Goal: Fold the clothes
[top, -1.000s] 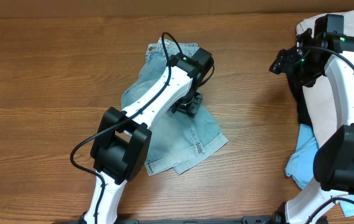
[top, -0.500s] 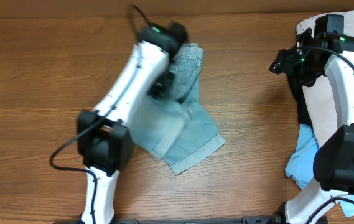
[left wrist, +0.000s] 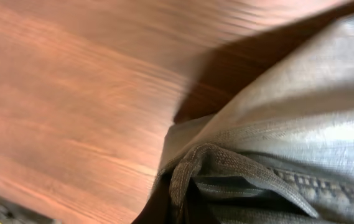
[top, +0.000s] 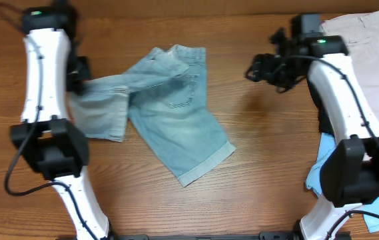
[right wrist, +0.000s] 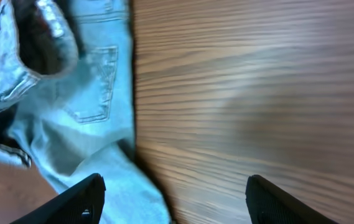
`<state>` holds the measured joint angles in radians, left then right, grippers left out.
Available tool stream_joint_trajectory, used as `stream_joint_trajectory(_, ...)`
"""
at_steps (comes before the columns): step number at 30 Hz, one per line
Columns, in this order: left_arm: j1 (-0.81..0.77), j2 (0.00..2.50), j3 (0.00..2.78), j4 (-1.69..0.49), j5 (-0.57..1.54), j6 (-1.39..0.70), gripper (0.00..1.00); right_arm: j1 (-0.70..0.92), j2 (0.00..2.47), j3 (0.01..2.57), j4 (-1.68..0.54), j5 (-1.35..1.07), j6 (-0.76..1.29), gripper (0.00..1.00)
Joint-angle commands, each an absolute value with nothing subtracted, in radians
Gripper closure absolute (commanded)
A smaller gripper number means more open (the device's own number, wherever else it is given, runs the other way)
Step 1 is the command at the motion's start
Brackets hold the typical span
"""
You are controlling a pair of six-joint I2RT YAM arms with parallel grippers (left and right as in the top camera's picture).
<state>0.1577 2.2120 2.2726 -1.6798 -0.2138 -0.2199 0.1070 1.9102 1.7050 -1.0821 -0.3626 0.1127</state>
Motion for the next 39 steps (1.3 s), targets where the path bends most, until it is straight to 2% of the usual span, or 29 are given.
stream_joint_trajectory(1,0.289,2.205,2.280,-1.687,-0.240,-0.300,0.95,0.179,1.883,1.702,-1.055,-0.334,0.182,0.24)
stream_joint_trajectory(3,0.358,2.205,2.277,-1.681,-0.231,-0.305,0.91,0.217,1.895,1.702,-1.039,-0.323,0.198,0.24)
stream_joint_trajectory(6,0.432,2.205,2.274,-1.672,-0.175,-0.308,0.70,0.257,1.926,1.702,-1.031,-0.323,0.214,0.24)
stream_joint_trajectory(7,0.454,2.205,2.274,-1.672,-0.140,-0.308,0.53,0.266,1.936,1.702,-1.031,-0.323,0.214,0.24)
stream_joint_trajectory(8,0.469,2.205,2.274,-1.672,-0.107,-0.307,0.31,0.274,1.948,1.702,-1.031,-0.323,0.214,0.24)
stream_joint_trajectory(9,0.486,2.205,2.274,-1.672,-0.058,-0.304,0.14,0.282,1.959,1.702,-1.031,-0.323,0.214,0.24)
stream_joint_trajectory(13,0.467,2.204,2.276,-1.655,0.088,-0.132,0.10,0.286,1.968,1.702,-1.024,-0.323,0.214,0.24)
stream_joint_trajectory(16,0.376,2.202,2.290,-1.617,0.153,-0.021,0.06,0.266,1.968,1.702,-1.021,-0.323,0.214,0.24)
stream_joint_trajectory(21,0.152,2.203,2.293,-1.498,0.024,0.077,0.00,0.197,1.968,1.702,-1.057,-0.323,0.209,0.24)
stream_joint_trajectory(29,-0.155,2.205,2.249,-1.405,-0.086,0.286,0.00,0.081,1.968,1.702,-1.072,-0.323,0.202,0.23)
stream_joint_trajectory(36,-0.231,2.205,2.054,-1.296,-0.245,0.293,0.01,0.046,1.968,1.702,-1.079,-0.323,0.170,0.23)
stream_joint_trajectory(39,-0.233,2.205,1.956,-1.257,-0.273,0.291,0.05,0.044,1.968,1.702,-1.079,-0.323,0.159,0.23)
